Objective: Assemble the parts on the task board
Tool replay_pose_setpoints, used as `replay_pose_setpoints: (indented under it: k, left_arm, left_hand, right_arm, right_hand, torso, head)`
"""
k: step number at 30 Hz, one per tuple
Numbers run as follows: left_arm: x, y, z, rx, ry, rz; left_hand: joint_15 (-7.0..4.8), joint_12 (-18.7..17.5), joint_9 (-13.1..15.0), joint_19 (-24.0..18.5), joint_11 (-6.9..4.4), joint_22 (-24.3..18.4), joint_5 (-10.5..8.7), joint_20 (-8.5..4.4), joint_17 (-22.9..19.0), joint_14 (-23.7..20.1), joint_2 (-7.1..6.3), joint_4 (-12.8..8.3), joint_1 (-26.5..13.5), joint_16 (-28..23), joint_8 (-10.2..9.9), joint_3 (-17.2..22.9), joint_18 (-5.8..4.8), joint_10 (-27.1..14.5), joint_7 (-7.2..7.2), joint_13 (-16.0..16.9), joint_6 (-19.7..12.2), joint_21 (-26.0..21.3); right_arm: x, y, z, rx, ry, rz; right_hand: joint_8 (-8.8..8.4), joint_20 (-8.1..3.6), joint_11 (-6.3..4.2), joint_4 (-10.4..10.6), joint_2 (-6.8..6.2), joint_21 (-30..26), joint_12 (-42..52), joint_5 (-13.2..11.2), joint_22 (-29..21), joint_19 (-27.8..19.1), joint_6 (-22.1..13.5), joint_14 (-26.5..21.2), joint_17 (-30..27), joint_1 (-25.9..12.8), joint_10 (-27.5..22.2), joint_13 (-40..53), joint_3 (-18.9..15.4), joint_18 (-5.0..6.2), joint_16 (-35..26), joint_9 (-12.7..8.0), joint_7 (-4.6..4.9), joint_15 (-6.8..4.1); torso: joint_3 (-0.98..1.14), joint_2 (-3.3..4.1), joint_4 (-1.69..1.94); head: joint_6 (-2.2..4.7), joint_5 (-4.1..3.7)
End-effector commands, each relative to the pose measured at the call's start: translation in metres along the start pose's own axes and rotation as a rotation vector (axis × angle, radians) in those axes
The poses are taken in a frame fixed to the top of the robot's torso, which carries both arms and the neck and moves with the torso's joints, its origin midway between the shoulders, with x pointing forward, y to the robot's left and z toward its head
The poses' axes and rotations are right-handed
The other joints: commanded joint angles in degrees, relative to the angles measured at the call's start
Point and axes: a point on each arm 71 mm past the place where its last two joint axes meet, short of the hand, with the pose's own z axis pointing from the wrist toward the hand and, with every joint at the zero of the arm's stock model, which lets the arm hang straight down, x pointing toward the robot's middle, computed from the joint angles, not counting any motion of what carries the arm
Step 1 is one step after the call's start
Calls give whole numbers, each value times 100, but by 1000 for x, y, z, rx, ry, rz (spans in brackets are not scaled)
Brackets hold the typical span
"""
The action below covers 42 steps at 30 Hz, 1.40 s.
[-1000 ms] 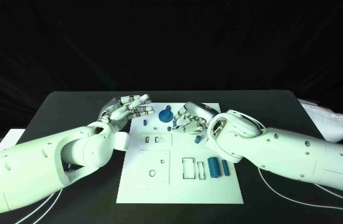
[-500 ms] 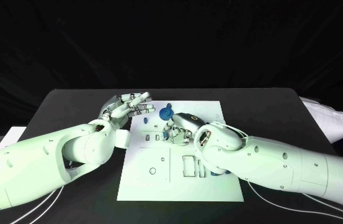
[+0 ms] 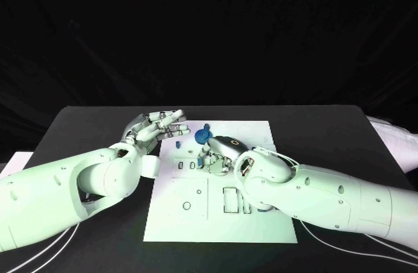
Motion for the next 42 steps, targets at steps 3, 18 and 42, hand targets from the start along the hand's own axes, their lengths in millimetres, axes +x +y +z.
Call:
replay_pose_setpoints:
  k: [3, 18, 42]
  left_arm:
    - [3, -1, 0, 9, 22, -12]
    - [3, 0, 1, 9, 23, -13]
    - [3, 0, 2, 7, 24, -13]
  left_hand:
    - [14, -14, 1, -1, -13, -7, -20, 34, 7, -7, 44, -33, 32, -12, -23, 10, 20, -34, 2, -9, -24, -21]
    - [14, -13, 1, 2, -13, -6, -21, 34, 12, -3, 51, -40, 28, -15, -24, 8, 20, -35, 2, -9, -25, -23]
    - [14, -13, 1, 2, -13, -6, -21, 34, 12, -3, 51, -40, 28, -15, -24, 8, 20, -35, 2, -9, -25, -23]
  right_arm:
    - [6, -2, -1, 16, 33, -27]
    - [10, -2, -1, 19, 64, -46]
    - [7, -1, -1, 12, 18, -40]
  right_hand:
    - [14, -37, 13, -32, -1, -36, -64, 26, 307, 87, 179, 528, 1206, 8, -30, 136, 1, -48, -18, 1, -137, -17]
    - [-59, -15, 53, -23, -111, -53, -196, -12, 282, 79, 78, 528, 1202, -93, -88, 65, -47, -44, -23, -30, -85, 13]
    - [-331, 147, 254, 105, -526, -145, -1036, -46, 138, 10, -566, 513, 1153, -360, -520, -434, -284, -16, -61, -195, 139, 188]
  torso:
    - [-3, -5, -3]
    - [-5, -7, -1]
    - [-2, -6, 0]
  head:
    - [-17, 5]
    - [-32, 14]
    - [-47, 8]
